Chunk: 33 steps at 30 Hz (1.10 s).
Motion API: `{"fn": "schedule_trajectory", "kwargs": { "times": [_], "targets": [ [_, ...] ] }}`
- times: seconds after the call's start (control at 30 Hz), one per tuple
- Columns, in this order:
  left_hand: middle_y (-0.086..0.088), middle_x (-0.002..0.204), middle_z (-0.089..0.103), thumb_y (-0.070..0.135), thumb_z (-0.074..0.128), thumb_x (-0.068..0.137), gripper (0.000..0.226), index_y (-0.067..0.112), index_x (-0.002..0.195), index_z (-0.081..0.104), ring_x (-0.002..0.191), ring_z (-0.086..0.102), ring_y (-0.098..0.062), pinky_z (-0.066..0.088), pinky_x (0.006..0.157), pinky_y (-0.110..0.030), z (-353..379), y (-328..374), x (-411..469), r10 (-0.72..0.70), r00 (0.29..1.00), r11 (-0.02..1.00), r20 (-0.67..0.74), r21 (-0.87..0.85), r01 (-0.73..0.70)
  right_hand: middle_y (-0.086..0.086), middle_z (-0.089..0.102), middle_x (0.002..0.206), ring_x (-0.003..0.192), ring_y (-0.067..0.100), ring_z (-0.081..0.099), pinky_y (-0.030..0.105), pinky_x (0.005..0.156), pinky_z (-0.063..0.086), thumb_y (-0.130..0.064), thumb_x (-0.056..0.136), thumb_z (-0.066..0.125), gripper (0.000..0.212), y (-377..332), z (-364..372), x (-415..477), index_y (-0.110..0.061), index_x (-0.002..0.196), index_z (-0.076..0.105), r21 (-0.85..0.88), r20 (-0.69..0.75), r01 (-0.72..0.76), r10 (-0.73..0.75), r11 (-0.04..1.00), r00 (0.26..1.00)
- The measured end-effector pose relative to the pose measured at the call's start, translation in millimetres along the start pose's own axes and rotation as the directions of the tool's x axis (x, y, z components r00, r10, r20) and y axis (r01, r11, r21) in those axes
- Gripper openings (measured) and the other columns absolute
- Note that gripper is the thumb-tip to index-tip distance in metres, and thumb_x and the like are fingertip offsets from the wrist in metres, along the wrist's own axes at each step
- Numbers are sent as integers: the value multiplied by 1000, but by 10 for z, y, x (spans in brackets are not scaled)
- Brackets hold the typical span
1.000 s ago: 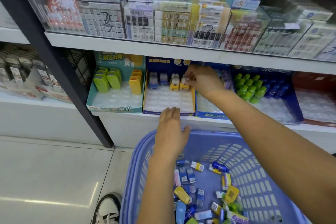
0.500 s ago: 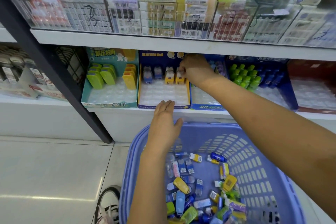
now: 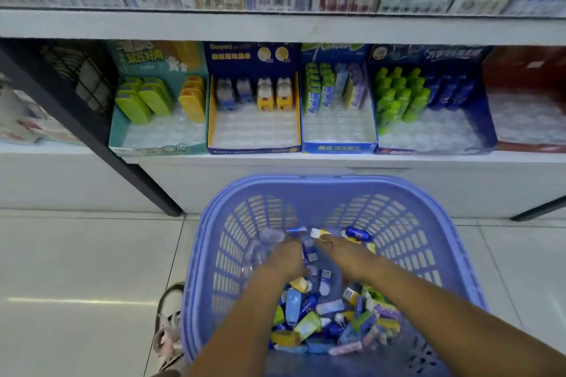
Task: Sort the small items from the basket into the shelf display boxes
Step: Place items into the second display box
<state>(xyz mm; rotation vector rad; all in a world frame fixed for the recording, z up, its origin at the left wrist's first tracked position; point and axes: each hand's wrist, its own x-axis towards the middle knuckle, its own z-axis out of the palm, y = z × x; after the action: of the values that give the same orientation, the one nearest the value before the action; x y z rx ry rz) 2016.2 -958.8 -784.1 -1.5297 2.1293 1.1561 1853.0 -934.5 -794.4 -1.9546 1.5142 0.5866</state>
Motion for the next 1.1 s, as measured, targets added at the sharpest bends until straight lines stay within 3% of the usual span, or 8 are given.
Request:
{"fn": "schedule_trajectory", "kwargs": {
  "times": [0.13,0.3,0.37,0.43,0.6,0.73,0.97,1.1],
  "targets": [
    [-19,147,29,31,74,77,91,0,145,21,135,30,-31,30,107,-36,251,-110,214,5,1000,983,-17,186,-2,1,-9,159,143,30,14,41,101,35,6,87,48,87,-11,207,215,-16,151,-6,-139,-90,142,-155,980,984],
    [-26,155,6,42,61,88,99,-7,147,-3,145,9,-37,16,116,-42,453,-128,408,-70,997,906,-35,415,78,2,-18,158,144,25,11,42,104,32,-15,93,51,97,84,437,356,-18,136,-36,-199,-84,134,-153,971,985],
    [-24,155,9,39,56,92,92,-5,148,-3,144,12,-35,18,115,-41,522,-150,462,-98,992,914,-75,387,120,7,-10,159,145,26,8,42,112,23,-31,82,69,112,129,473,373,-19,145,-22,-190,-32,137,-145,972,989],
    [-20,150,22,44,63,86,95,0,148,6,138,23,-34,23,111,-40,572,-175,494,-48,994,908,-95,411,83,12,2,158,144,29,9,43,114,20,-40,74,75,109,180,492,376,-16,151,2,-181,-8,132,-135,975,991],
    [-12,140,28,30,67,81,76,20,143,25,126,32,-33,35,100,-42,647,-209,573,136,991,912,-6,391,-123,9,13,154,136,32,21,43,102,37,-44,84,65,81,254,571,311,-17,146,20,-160,-28,134,-140,978,990],
    [-17,133,33,24,68,79,67,18,135,32,118,37,-36,33,95,-43,658,-179,595,179,984,863,11,478,-162,10,37,139,122,29,39,41,96,39,-32,90,59,64,197,611,303,-15,143,27,-124,-24,144,-148,982,989],
    [-25,132,35,26,68,79,70,6,134,29,115,42,-39,38,92,-44,560,-119,661,90,992,814,82,568,-121,16,56,112,97,30,55,39,80,43,-17,86,55,27,162,500,235,-8,111,53,-34,86,30,-27,999,996],
    [-22,128,43,24,69,79,71,1,135,30,109,51,-35,41,83,-38,576,-134,653,29,994,855,108,513,-81,15,50,85,74,22,45,32,73,36,-21,90,54,14,218,292,212,-8,87,47,261,141,-152,118,953,983]
  ]
}}
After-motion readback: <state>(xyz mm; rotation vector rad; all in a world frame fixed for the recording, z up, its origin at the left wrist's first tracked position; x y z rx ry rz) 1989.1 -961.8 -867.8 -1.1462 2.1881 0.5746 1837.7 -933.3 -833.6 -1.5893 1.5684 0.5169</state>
